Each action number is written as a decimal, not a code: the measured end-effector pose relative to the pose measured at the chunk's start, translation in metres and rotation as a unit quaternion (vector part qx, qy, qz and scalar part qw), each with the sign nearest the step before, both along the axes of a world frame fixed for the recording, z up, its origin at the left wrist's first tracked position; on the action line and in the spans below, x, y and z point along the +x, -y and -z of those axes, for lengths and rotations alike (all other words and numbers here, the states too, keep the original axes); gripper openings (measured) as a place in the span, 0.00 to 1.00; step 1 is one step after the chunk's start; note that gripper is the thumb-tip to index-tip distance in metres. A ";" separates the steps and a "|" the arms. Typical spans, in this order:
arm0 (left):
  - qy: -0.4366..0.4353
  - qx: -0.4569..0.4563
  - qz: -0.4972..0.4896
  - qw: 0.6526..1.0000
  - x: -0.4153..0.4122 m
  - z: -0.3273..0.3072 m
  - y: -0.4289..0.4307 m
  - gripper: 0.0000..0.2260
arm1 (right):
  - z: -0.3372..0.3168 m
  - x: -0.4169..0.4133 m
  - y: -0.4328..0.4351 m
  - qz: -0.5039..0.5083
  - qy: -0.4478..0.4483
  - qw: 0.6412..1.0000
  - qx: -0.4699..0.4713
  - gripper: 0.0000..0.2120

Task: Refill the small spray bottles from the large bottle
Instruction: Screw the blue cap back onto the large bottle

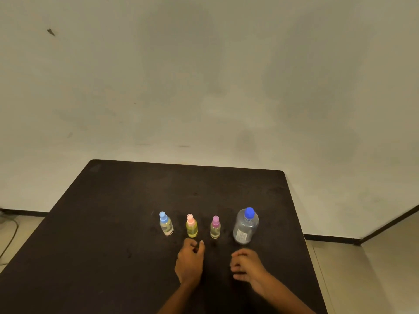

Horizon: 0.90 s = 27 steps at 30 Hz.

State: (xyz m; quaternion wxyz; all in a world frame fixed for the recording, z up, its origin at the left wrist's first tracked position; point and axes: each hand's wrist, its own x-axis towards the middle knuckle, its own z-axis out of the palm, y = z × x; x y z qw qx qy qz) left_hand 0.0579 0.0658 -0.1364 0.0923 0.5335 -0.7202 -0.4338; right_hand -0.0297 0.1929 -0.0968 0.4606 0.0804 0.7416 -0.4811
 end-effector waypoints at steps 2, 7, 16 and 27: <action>-0.015 0.011 -0.076 0.997 0.010 -0.005 0.010 0.07 | 0.003 0.008 0.018 -0.054 -0.028 0.998 -0.004 0.09; -0.035 -0.013 -0.161 0.986 0.027 -0.017 0.056 0.24 | 0.015 0.026 0.081 -0.114 -0.130 0.985 -0.020 0.23; -0.098 0.026 0.079 0.992 0.034 -0.014 0.128 0.17 | 0.033 0.041 0.156 -0.056 -0.195 0.977 0.071 0.25; -0.086 -0.023 0.178 0.980 0.033 -0.012 0.146 0.08 | 0.049 0.038 0.163 -0.052 -0.223 0.968 0.099 0.15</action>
